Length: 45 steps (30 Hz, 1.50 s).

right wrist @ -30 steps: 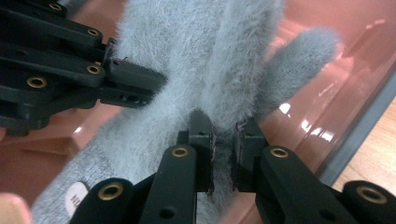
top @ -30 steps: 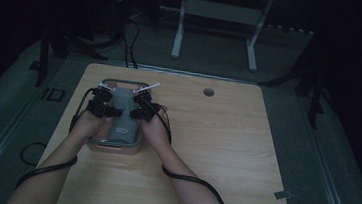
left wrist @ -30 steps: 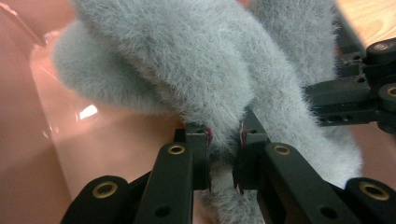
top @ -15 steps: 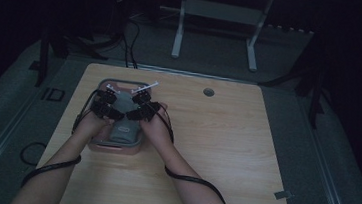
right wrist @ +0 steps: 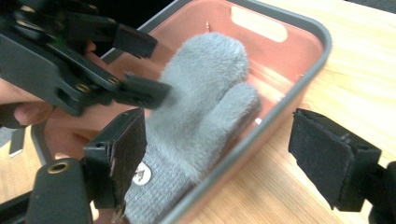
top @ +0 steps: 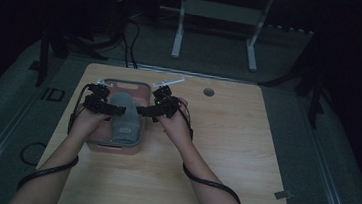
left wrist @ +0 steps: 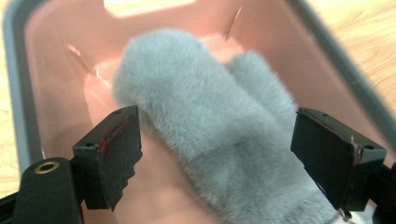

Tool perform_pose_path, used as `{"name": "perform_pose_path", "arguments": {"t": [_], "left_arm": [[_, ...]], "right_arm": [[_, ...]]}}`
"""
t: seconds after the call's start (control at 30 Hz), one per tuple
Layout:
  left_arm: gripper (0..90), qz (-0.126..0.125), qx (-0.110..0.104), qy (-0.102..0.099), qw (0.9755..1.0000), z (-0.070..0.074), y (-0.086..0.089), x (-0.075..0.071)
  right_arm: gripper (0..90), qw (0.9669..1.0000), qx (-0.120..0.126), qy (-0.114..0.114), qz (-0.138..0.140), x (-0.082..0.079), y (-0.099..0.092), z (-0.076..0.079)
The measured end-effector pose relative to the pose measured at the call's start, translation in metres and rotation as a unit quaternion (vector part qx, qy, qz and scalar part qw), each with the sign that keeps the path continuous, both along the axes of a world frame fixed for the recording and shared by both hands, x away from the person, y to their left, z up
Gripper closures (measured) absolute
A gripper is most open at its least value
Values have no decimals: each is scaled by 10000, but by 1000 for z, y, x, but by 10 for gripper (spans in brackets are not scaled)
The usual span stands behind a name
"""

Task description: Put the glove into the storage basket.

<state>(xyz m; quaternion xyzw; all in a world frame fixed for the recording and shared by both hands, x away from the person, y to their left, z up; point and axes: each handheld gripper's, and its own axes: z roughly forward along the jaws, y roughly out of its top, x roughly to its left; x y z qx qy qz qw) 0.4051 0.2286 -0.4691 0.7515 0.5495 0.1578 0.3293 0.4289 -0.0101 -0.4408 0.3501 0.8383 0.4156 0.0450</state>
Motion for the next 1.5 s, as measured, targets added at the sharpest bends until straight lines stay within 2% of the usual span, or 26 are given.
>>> {"name": "perform_pose_path", "arguments": {"t": [0.1, 0.17, 0.27, 0.33, 0.43, 0.57, 0.63, 0.67, 0.77, 0.8, 0.93, 1.1, 1.2, 1.23, 1.3, 1.5], "left_arm": [[138, -142, -76, -411, 9990, 9, -8, -9], [120, -229, -179, -594, 9978, 13, -15, -15], [120, -459, -128, -859, 9952, 15, -27, -23], [120, -553, -142, -911, 9942, 16, -35, -27], [120, -762, -171, -1005, 9919, 17, -51, -34], [120, -868, -245, -1145, 9893, 17, -66, -45], [121, -906, -229, -1171, 9887, 17, -70, -48], [121, -956, -200, -1227, 9876, 17, -75, -51], [121, -1140, -268, -1227, 9855, 18, -85, -57], [121, -1186, -246, -1279, 9844, 18, -89, -59], [122, -1461, -403, -1331, 9794, 17, -104, -69], [126, -1824, -376, -1348, 9732, 13, -127, -79], [126, -1959, -343, -1364, 9705, 8, -138, -82], [126, -1959, -343, -1364, 9705, 8, -138, -82], [126, -2100, -369, -1340, 9678, 1, -149, -84], [126, -2268, -248, -1255, 9655, -22, -169, -89]], "right_arm": [[189, 10000, -25, -87, -22, 0, -12, 0], [171, 9999, -36, -160, 16, 0, -21, -1], [164, 9996, -117, -225, 96, -3, -33, -2], [164, 9994, -163, -273, 107, -4, -40, -3], [162, 9993, -70, -337, 118, -6, -58, -5], [162, 9994, 10, -315, 140, -12, -77, -9], [162, 9993, 48, -330, 143, -15, -82, -10], [162, 9992, 56, -364, 143, -17, -87, -11], [162, 9989, 41, -436, 140, -26, -105, -14], [162, 9989, 29, -450, 138, -28, -109, -14], [160, 9984, -19, -550, 154, -38, -127, -17], [158, 9976, -86, -653, 193, -50, -151, -22], [156, 9973, -139, -695, 179, -56, -166, -26], [156, 9973, -139, -695, 179, -56, -166, -26], [157, 9972, -93, -723, 144, -61, -182, -33], [156, 9974, -220, -674, 122, -73, -201, -53]]}}
